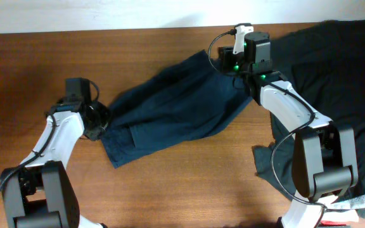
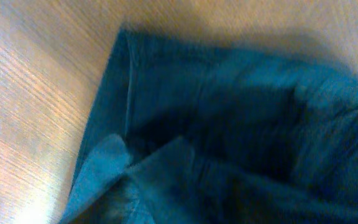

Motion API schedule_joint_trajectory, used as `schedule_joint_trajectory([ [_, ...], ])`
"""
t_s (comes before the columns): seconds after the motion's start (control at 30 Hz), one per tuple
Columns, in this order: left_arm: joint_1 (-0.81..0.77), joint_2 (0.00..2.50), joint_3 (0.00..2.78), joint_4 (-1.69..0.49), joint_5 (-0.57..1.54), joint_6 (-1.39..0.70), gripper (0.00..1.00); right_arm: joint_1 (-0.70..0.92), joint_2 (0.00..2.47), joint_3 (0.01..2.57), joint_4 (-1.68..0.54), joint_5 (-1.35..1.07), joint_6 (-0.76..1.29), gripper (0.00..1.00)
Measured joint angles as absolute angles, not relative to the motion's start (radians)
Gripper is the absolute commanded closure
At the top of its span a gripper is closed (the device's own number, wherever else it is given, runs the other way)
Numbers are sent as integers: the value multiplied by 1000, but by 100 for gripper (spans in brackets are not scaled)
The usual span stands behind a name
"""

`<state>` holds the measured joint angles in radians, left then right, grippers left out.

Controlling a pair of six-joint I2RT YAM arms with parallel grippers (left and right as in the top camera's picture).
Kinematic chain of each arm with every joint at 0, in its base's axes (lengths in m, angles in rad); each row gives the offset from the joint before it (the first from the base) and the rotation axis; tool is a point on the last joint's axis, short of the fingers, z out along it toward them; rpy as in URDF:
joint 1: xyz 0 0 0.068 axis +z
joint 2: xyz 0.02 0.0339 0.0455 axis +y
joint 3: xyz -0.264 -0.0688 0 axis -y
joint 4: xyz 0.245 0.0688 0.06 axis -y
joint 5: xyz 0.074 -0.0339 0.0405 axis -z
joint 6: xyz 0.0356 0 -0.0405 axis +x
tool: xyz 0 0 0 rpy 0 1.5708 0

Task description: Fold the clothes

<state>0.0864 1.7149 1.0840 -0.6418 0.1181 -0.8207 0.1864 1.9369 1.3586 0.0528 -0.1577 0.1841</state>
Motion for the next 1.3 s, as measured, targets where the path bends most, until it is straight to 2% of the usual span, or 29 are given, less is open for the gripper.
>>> schedule_joint_trajectory([
  [0.07, 132, 1715, 1084, -536, 148, -829, 8, 187, 1937, 1365, 2, -154, 183, 2],
  [0.1, 150, 1715, 1084, -500, 165, -826, 8, 183, 1937, 1369, -78, -154, 184, 2],
  [0.2, 226, 1715, 1085, -441, 253, -828, 7, 170, 1938, 1375, -268, -152, 173, 30],
  [0.3, 249, 1713, 1090, -537, 291, -796, 1, 165, 1941, 1372, -428, -126, 130, 43],
  [0.37, 241, 1711, 1092, -657, 303, -754, 1, 165, 1941, 1362, -466, -104, 115, 51],
  [0.57, 215, 1711, 1092, -813, 299, -648, 1, 165, 1981, 1254, -548, -21, 104, 49],
  [0.6, 215, 1711, 1092, -821, 299, -634, 1, 165, 1981, 1253, -548, -9, 102, 47],
  [0.63, 213, 1711, 1090, -828, 299, -612, 1, 166, 1981, 1253, -556, 2, 102, 39],
  [0.73, 199, 1710, 1056, -812, 299, -559, 1, 165, 1977, 1282, -660, 25, 107, 27],
  [0.87, 197, 1710, 974, -735, 300, -492, 2, 165, 1890, 1407, -795, 42, 105, 24],
  [0.9, 196, 1707, 942, -673, 305, -482, 10, 165, 1855, 1449, -828, 45, 105, 24],
  [1.0, 179, 1681, 869, -516, 353, -465, 82, 165, 1772, 1522, -884, 46, 105, 25],
  [1.03, 164, 1681, 851, -487, 371, -463, 100, 165, 1763, 1524, -896, 45, 106, 29],
  [1.07, 140, 1681, 823, -463, 384, -459, 100, 165, 1763, 1524, -916, 44, 105, 36],
  [1.1, 124, 1682, 804, -464, 394, -456, 100, 165, 1766, 1523, -927, 36, 105, 54],
  [1.17, 117, 1682, 804, -476, 388, -451, 100, 165, 1766, 1523, -941, -5, 106, 76],
  [1.2, 119, 1682, 813, -514, 376, -448, 100, 165, 1766, 1523, -945, -24, 108, 81],
  [1.3, 162, 1685, 943, -757, 295, -402, 100, 168, 1766, 1521, -957, -123, 97, 83],
])
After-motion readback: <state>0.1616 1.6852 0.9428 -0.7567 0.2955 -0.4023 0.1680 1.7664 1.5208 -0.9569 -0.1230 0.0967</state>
